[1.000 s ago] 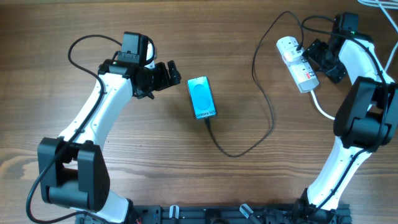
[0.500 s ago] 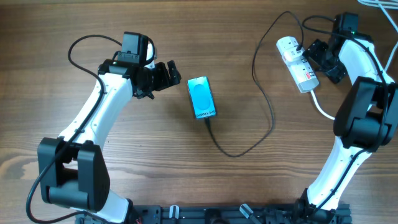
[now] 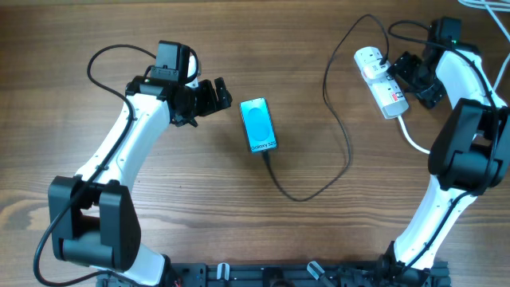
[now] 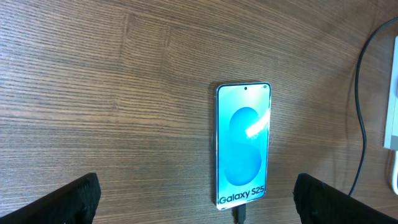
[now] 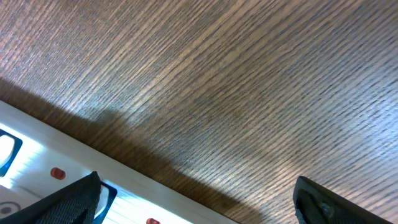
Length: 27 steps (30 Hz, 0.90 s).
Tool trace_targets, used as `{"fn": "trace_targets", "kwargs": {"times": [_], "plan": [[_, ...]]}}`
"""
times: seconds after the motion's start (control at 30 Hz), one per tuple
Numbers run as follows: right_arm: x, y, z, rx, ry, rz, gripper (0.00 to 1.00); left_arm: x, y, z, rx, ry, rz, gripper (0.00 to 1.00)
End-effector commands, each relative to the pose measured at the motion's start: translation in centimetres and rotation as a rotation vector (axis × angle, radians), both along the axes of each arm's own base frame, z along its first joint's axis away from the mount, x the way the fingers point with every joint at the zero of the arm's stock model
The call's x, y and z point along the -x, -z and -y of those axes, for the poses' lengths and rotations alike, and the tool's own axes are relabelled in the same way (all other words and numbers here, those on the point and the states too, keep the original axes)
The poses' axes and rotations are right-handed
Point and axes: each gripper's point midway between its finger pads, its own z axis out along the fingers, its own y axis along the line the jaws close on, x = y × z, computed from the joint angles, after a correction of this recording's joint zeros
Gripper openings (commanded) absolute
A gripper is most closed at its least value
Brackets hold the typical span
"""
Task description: Plug charger to phone and switch on socket
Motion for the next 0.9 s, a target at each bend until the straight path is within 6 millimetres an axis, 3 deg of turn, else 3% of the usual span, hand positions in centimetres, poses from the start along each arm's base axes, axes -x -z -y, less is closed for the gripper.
{"fn": "trace_targets", "kwargs": {"times": [0.0, 0.57, 0.87], "plan": [[0.7, 0.9, -2.4, -0.085, -0.07, -0.031, 1.0, -0.1, -0.3, -0.3, -0.009, -0.003, 0.013, 1.0], [1.5, 1.2, -3.2, -0.123, -0.097, -0.059, 1.0, -0.1, -0.3, -0.3, -0.009, -0.003, 0.013, 1.0], [2.7, 3.0, -3.4, -0.126, -0.096, -0.082, 1.0, -0.1, -0.3, -0.3, -0.009, -0.003, 0.013, 1.0]]}}
